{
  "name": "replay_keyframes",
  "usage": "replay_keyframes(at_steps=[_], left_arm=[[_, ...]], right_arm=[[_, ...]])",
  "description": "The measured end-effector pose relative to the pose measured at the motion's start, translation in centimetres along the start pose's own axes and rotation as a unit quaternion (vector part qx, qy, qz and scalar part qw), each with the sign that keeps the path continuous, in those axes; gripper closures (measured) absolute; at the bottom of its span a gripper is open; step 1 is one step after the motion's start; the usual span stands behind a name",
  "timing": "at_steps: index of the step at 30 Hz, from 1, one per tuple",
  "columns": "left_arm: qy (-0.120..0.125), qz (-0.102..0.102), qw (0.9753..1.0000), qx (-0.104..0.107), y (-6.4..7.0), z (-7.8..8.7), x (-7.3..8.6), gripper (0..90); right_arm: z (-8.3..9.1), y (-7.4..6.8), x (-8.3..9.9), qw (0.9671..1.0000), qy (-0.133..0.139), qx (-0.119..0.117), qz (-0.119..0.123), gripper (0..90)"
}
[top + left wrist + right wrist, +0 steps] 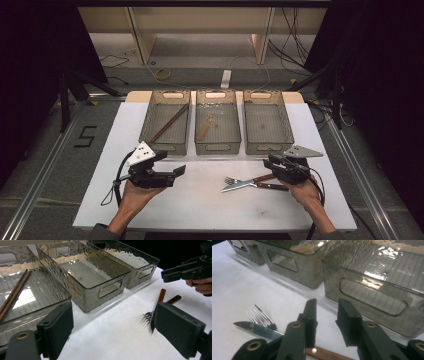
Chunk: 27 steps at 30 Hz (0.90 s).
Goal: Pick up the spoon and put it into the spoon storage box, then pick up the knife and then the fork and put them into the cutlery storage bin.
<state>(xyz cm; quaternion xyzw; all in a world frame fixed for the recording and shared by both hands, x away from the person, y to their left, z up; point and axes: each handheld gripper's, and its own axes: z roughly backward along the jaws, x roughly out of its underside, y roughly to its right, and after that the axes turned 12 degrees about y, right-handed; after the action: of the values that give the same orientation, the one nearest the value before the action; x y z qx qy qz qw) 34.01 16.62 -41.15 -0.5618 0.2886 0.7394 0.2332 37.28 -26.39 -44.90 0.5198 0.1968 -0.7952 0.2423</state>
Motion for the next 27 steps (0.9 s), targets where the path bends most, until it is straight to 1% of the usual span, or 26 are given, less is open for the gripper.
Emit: replay_keyframes(at_steps=[3, 5, 8, 12, 14, 15, 17, 20, 21, 22, 25, 27], left_arm=[[0.006, 0.000, 1.0000, 0.002, 0.1, 0.4, 0.0, 14.9], [0.006, -0.003, 1.0000, -0.002, 0.0, 0.5, 0.1, 14.9], [0.004, 0.001, 1.0000, -0.005, 0.0, 0.4, 0.3, 15.0], [0.003, -0.007, 0.9999, -0.009, 0.1, 0.4, 0.3, 15.0], [0.002, -0.006, 0.9999, -0.009, 0.1, 0.4, 0.3, 14.9], [0.005, -0.001, 0.9999, -0.010, 0.1, 0.4, 0.2, 14.9], [0.008, 0.000, 0.9999, -0.010, 0.0, 0.5, 0.2, 15.0], [0.011, -0.003, 0.9999, -0.009, 0.2, 0.7, 0.1, 14.9], [0.012, -0.006, 0.9999, -0.008, 0.2, 0.7, 0.1, 15.0], [0.014, -0.003, 0.9999, -0.008, 0.3, 0.8, 0.1, 15.0], [0.009, -0.006, 0.9999, -0.008, 0.2, 0.7, 0.2, 15.0], [0.010, -0.004, 0.9999, -0.009, 0.1, 0.8, 0.2, 15.0]], right_arm=[[0.0, 0.2, 0.1, 1.0000, -0.005, 0.000, 0.003, 76.9], [0.0, 0.2, 0.1, 0.9999, -0.007, 0.003, 0.007, 81.0], [-0.3, 0.4, 0.3, 0.9997, -0.022, 0.008, 0.004, 85.6], [-0.9, 0.7, 0.7, 0.9990, -0.042, 0.013, 0.008, 89.2], [-1.2, 1.0, 0.9, 0.9986, -0.051, 0.013, 0.005, 89.9], [-1.4, 1.1, 1.0, 0.9982, -0.058, 0.015, 0.003, 89.9], [-1.7, 1.3, 1.3, 0.9973, -0.072, 0.014, 0.000, 89.9], [-2.0, 1.3, 1.7, 0.9955, -0.093, 0.011, 0.005, 89.9], [-2.1, 1.3, 1.8, 0.9951, -0.098, 0.012, 0.006, 89.9], [-2.1, 1.3, 1.9, 0.9947, -0.102, 0.014, 0.006, 89.9], [-2.2, 1.3, 2.0, 0.9936, -0.112, 0.012, 0.008, 89.9], [-2.2, 1.2, 2.2, 0.9926, -0.121, 0.013, 0.008, 89.9]])
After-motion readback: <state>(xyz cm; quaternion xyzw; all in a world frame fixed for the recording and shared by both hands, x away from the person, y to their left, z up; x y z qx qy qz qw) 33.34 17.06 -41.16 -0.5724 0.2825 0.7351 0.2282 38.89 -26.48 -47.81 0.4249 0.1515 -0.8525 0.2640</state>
